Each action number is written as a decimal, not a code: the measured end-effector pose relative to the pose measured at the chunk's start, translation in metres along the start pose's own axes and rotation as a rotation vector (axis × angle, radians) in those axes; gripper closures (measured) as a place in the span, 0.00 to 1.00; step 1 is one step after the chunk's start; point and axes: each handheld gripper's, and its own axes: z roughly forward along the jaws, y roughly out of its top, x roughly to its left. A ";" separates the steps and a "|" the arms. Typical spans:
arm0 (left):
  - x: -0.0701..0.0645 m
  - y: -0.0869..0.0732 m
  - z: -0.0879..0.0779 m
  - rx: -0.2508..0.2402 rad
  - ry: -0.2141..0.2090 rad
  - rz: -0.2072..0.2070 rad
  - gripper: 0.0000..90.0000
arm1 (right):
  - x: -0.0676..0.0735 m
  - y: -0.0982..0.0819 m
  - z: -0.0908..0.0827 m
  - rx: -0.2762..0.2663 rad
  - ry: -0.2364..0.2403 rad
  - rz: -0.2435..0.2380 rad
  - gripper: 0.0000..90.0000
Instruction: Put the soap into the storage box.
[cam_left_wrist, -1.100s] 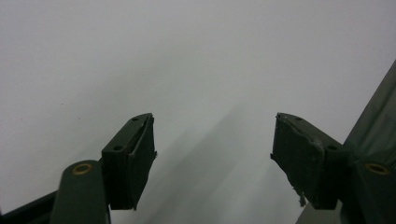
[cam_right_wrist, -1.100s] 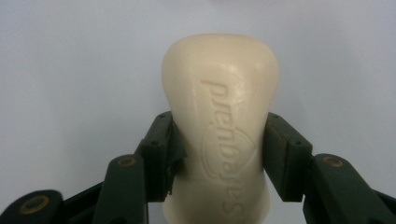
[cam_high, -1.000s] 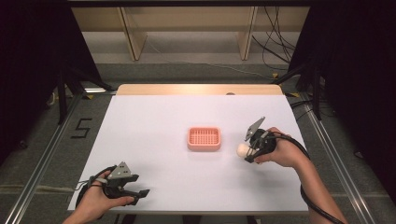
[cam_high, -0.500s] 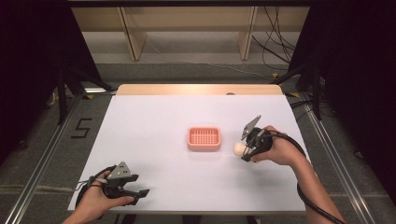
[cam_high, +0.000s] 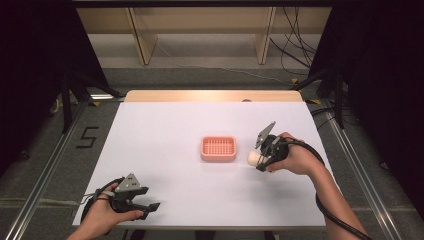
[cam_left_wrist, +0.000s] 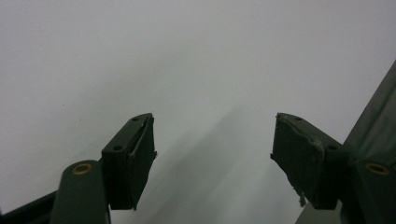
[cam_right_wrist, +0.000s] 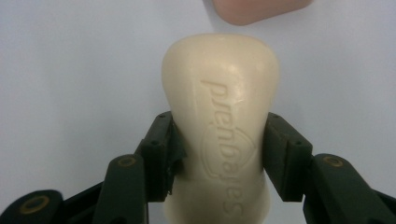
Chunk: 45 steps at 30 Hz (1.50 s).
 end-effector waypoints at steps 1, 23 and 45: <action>0.000 0.000 0.000 -0.001 0.000 0.000 0.33 | -0.001 0.001 0.000 0.000 0.006 -0.010 0.56; -0.001 -0.002 -0.004 -0.001 0.007 -0.013 0.33 | 0.000 0.018 0.003 0.012 0.009 -0.048 0.56; -0.001 -0.002 -0.006 -0.011 0.013 -0.020 0.33 | 0.000 0.038 0.007 0.009 0.012 -0.089 0.56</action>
